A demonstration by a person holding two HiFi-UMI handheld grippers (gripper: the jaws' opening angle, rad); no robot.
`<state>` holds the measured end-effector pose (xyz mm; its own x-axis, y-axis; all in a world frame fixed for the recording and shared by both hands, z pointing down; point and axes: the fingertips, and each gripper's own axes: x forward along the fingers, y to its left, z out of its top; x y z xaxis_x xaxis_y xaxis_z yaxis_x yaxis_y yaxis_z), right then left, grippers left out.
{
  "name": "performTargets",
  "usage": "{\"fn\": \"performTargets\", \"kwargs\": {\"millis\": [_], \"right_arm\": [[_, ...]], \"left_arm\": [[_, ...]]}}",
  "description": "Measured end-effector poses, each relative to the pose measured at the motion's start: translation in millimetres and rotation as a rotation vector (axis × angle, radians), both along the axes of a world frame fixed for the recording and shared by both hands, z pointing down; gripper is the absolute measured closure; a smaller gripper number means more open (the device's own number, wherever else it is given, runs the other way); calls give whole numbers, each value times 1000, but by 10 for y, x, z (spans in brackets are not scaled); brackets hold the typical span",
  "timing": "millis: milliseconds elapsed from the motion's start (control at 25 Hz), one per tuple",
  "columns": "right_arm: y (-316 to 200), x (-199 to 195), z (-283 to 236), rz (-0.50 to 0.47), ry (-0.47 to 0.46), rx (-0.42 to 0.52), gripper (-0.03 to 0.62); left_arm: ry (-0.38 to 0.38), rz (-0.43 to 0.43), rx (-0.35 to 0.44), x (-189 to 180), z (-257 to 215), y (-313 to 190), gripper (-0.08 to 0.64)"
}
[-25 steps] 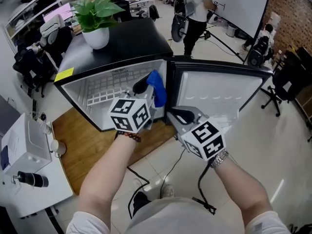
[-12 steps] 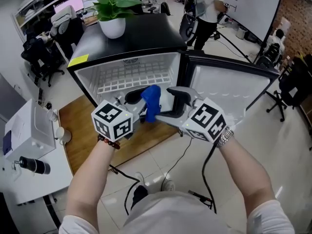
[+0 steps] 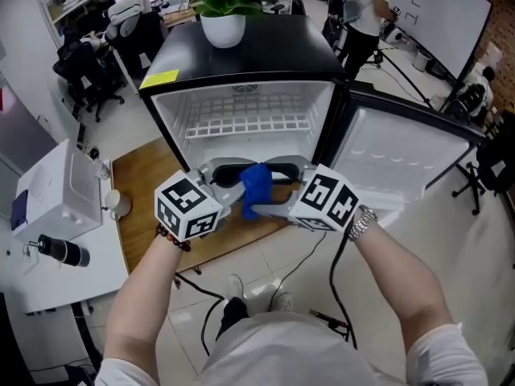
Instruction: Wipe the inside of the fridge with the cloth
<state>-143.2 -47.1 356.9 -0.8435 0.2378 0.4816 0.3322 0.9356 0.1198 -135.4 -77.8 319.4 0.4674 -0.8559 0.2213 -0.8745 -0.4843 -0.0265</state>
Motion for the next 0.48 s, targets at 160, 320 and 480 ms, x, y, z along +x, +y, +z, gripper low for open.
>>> {"fn": "performTargets", "kwargs": {"millis": [160,320,480], "right_arm": [[54,-131,134,7,19,-11,381],[75,-275,282,22,33,16,484],[48,-440,453,65,61,45,506]], "left_arm": [[-14,-32,-26,-131,138,115,538],[-37,-72,-56,-301,277,214,534],[-112,-106,-103,-494,476,314,511]]}}
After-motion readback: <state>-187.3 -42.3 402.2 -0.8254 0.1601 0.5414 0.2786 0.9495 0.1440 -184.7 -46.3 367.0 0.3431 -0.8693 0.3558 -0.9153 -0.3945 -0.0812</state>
